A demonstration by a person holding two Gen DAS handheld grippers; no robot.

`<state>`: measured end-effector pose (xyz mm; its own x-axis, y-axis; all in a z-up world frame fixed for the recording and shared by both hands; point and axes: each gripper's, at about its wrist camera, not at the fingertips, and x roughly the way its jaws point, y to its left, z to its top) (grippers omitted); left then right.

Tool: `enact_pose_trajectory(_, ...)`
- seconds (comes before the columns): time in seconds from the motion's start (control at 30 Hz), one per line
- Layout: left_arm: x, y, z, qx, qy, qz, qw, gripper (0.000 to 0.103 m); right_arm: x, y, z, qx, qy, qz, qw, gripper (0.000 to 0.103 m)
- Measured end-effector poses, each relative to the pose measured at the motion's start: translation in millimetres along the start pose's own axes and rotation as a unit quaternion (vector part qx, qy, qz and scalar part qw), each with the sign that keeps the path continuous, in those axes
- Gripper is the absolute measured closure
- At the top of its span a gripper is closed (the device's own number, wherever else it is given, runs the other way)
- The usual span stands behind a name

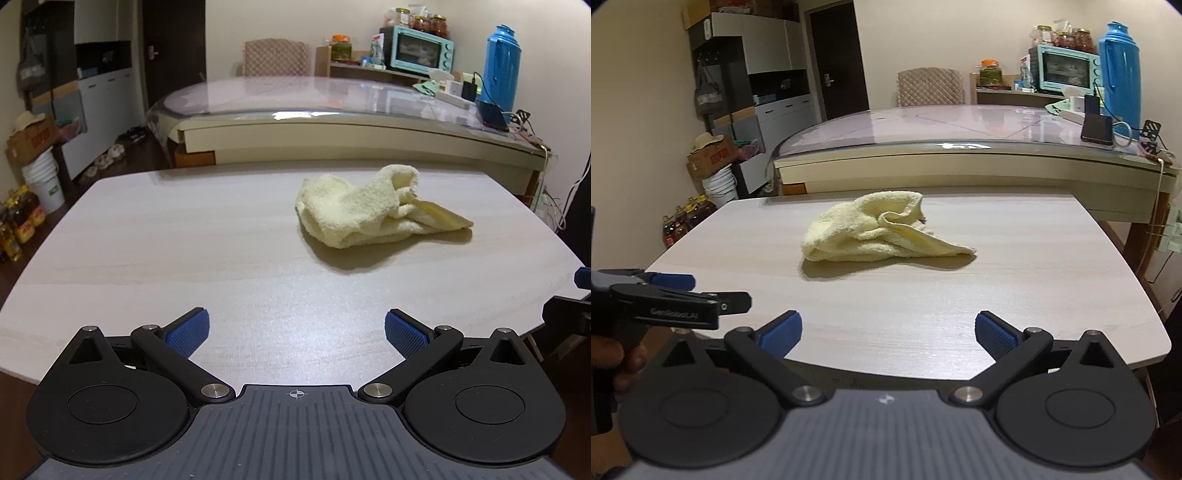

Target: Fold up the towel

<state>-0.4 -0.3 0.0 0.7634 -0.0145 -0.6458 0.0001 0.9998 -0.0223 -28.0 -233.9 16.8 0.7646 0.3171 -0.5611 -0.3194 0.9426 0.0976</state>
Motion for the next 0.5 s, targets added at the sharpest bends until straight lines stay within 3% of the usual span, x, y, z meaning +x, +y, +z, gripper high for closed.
enact_pose_trajectory(0.1,-2,-2,-1,0.002,-0.004,0.001,1.0000,0.000,0,1,0,0.006,0.003,0.002,1.000,0.001)
enact_pose_trajectory(0.17,-4,-4,-2,0.004,-0.007,0.002,1.0000,0.000,-12,-5,-10,0.018,-0.019,0.011,1.000,0.001)
enact_pose_trajectory(0.3,-5,-2,-2,0.001,-0.007,-0.001,1.0000,0.000,6,-13,2,0.019,0.012,-0.001,1.000,0.000)
enact_pose_trajectory(0.5,-4,-3,0,0.006,0.000,0.001,1.0000,0.000,5,-1,2,0.003,0.014,-0.008,1.000,0.000)
